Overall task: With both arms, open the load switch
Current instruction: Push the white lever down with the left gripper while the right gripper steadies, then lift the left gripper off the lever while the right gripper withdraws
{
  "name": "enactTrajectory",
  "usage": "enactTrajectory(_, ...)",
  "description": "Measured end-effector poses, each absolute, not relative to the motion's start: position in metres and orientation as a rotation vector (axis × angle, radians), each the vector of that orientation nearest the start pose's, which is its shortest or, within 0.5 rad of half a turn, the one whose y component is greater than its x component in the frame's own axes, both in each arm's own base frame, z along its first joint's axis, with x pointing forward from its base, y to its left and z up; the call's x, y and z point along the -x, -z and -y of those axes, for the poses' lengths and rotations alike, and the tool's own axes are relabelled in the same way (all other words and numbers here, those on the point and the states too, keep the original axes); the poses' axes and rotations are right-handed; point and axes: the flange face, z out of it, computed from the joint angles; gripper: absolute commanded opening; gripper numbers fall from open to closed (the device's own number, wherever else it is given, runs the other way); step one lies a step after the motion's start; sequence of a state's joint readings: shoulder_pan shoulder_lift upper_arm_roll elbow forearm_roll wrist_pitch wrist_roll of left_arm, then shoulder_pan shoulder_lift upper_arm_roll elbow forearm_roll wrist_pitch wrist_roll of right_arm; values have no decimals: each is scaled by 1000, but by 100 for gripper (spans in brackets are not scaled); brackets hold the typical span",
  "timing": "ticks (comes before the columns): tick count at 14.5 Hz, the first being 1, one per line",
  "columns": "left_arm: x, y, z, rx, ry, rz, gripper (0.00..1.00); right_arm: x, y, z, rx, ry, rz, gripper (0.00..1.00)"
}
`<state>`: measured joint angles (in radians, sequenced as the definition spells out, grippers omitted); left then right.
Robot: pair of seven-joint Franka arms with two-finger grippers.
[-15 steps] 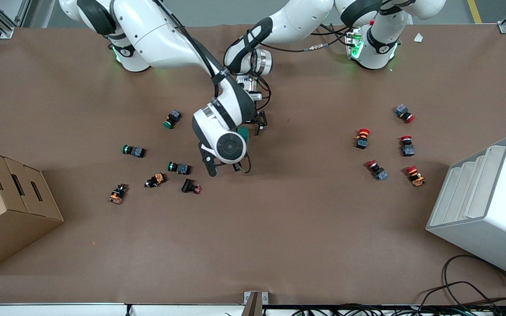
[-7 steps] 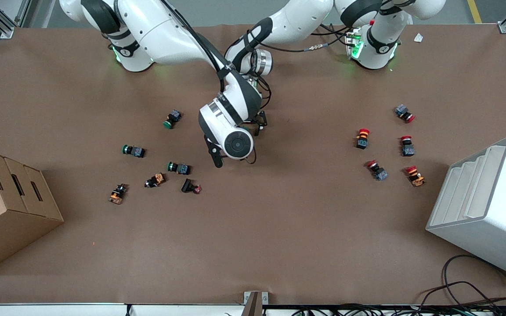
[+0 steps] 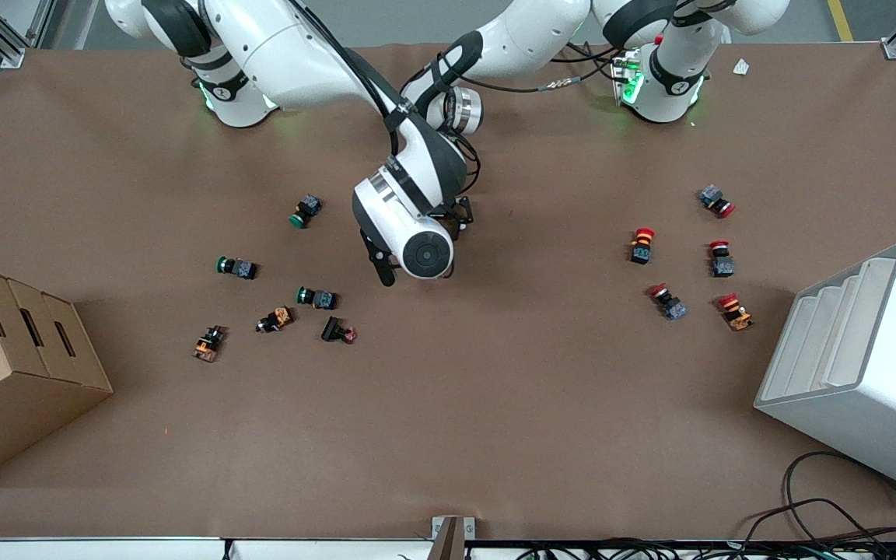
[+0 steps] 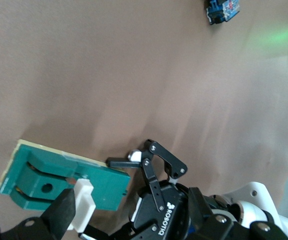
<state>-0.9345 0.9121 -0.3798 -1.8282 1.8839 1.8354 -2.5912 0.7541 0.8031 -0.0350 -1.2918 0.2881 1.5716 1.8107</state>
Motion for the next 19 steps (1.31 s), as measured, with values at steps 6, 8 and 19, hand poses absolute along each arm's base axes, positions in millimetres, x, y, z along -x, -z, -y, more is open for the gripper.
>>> enactTrajectory(6,-228,-56,558,2611,1760,-49,100,-466,-211,-485,2942,-744,-1894,100)
enactTrajectory(8,-228,-56,558,2611,1761,-49,100,-459,-192,-486,2933,-714,-1883,100)
enactTrajectory(19,-231,-59,560,2584,1746,-98,99,-633,-341,-245,3072,-622,-961,100)
